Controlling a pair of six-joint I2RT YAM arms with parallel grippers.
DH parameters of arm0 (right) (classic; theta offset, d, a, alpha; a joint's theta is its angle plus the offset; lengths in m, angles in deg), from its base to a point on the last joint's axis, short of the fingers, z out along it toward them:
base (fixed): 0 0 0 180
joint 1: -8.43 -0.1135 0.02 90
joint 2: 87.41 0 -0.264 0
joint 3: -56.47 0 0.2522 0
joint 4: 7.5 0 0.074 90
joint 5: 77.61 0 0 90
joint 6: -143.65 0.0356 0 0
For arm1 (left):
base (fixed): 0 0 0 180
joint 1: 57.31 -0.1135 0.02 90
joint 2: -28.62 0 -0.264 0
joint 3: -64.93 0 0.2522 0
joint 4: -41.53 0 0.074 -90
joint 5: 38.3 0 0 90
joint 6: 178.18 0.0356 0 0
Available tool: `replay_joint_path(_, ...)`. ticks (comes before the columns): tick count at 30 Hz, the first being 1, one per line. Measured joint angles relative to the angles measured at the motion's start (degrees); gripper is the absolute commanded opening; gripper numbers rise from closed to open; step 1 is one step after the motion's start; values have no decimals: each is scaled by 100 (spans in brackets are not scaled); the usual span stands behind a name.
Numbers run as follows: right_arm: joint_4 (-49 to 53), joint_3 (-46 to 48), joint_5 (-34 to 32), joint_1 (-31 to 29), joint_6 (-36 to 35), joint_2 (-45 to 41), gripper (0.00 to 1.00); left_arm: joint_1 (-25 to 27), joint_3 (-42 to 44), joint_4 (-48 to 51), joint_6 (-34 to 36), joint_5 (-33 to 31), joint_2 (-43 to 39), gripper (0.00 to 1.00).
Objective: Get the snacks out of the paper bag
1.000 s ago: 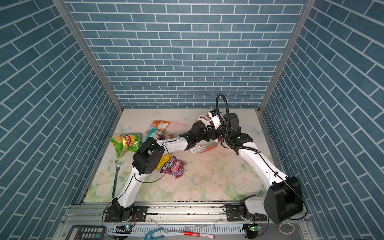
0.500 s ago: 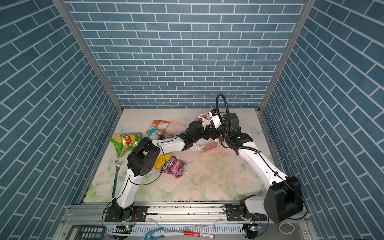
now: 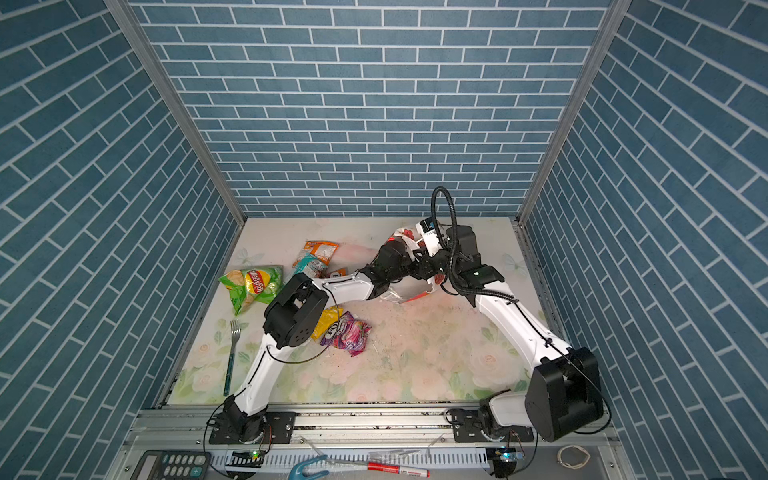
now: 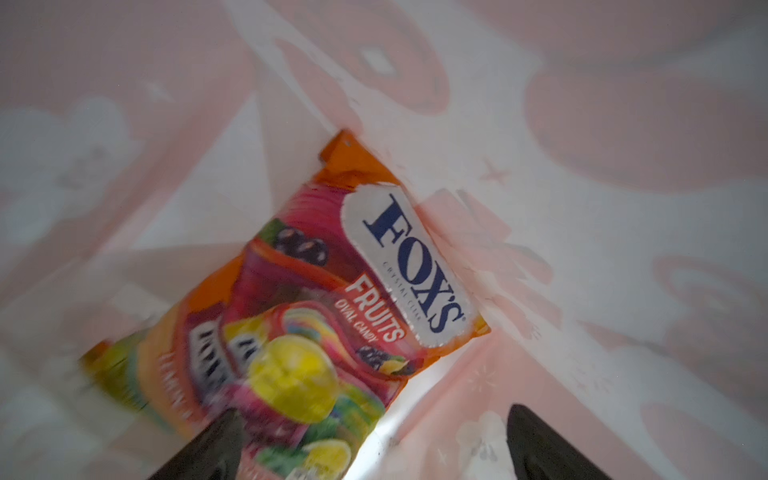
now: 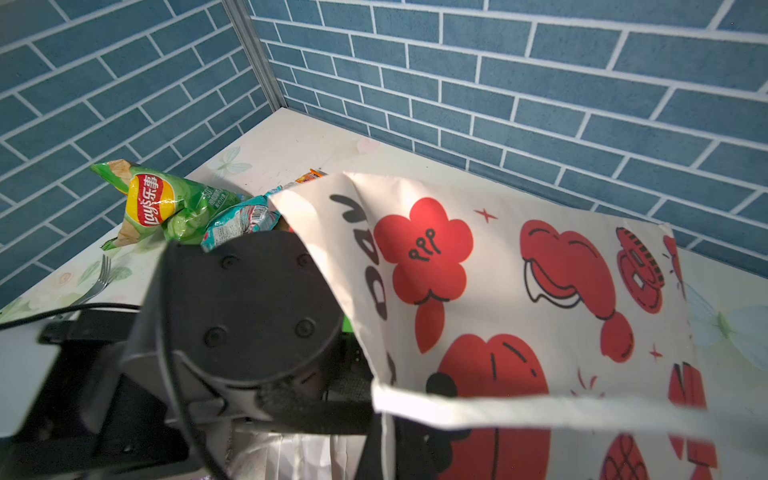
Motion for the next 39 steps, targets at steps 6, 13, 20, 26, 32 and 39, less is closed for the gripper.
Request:
replay_joint_path(6,-107,-2,107,57,11,7,0,103,-472,334,-22,-68,210,100)
replay_joint_path(13,-304,-2,61,280,140,7,0,173,-1486,1320,-205,-433,557,100)
replay_joint_path(20,-511,13,-81,476,332,7,0,205,-2817,2439,-420,-734,1084,77)
replay_joint_path(26,-588,96,-131,518,431,7,0,210,-3130,2927,-581,-949,1220,13)
replay_joint_path(32,-568,131,-127,535,450,-11,0,221,-3126,3067,-557,-1027,1217,0)
replay_joint_path(39,-505,245,133,455,446,-103,0,245,-1661,2474,-415,-960,452,0)
